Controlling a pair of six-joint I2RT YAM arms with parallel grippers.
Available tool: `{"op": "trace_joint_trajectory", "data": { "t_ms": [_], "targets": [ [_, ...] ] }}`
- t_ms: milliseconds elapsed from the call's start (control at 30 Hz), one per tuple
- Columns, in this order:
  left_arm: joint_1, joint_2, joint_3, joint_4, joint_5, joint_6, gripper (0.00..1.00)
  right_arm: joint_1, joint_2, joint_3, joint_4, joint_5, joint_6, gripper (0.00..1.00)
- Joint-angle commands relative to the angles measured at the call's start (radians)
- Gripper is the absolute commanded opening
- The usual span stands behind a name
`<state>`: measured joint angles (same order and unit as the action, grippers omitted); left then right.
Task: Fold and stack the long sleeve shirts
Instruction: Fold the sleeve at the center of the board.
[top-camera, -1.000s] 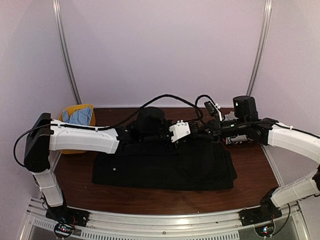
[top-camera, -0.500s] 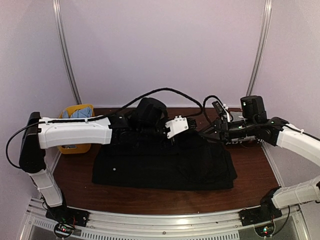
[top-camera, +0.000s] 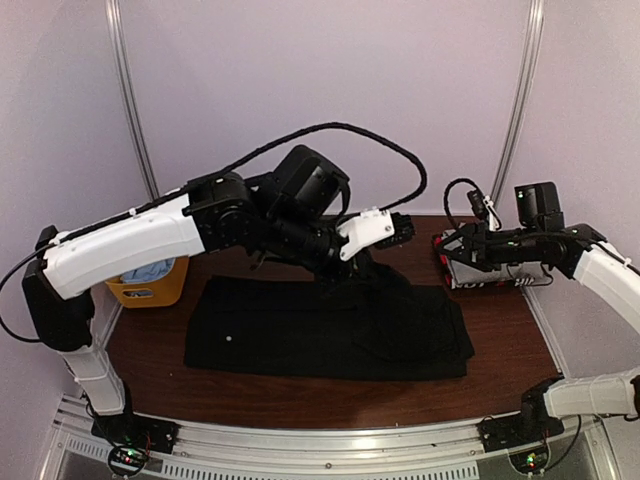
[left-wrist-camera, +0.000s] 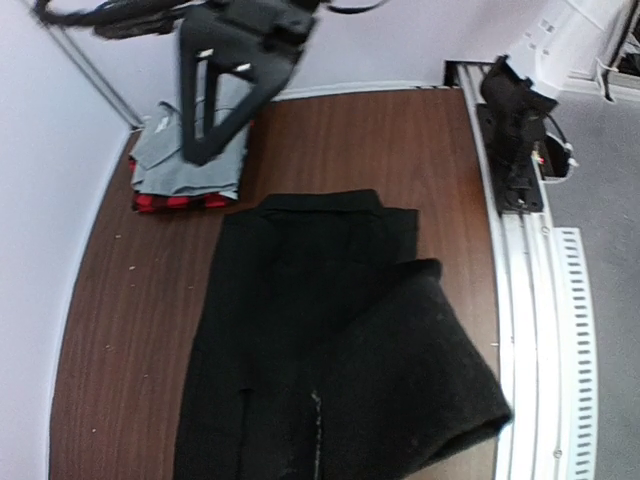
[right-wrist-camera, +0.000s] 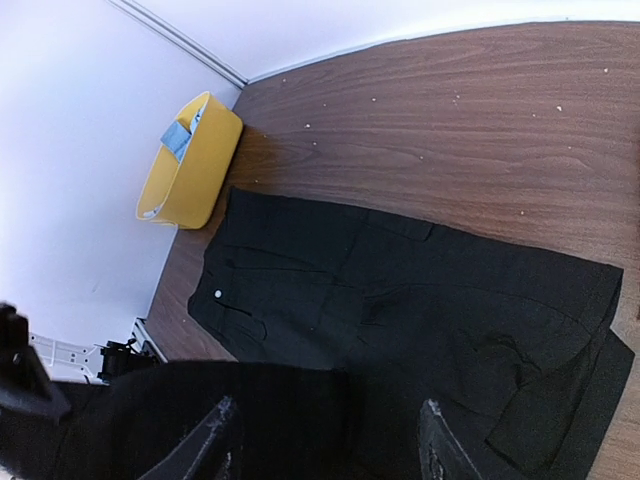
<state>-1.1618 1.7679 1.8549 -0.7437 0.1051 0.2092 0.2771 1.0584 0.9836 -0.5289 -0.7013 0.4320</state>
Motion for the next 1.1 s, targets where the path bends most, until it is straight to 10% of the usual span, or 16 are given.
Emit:
{"op": "trace_joint_trajectory", "data": {
  "t_ms": [0,1067],
  "targets": [
    [-0.089,0.058,0.12,-0.175,0.013,-0.04,0.0,-0.028,0.03,0.011,-0.029,0.025,-0.049,0.61],
    [-0.333,0.06,0.269,-0.263,0.088,0.033,0.0,-0.076,0.098,-0.089,0.019,0.01,-0.082,0.61]
  ]
}}
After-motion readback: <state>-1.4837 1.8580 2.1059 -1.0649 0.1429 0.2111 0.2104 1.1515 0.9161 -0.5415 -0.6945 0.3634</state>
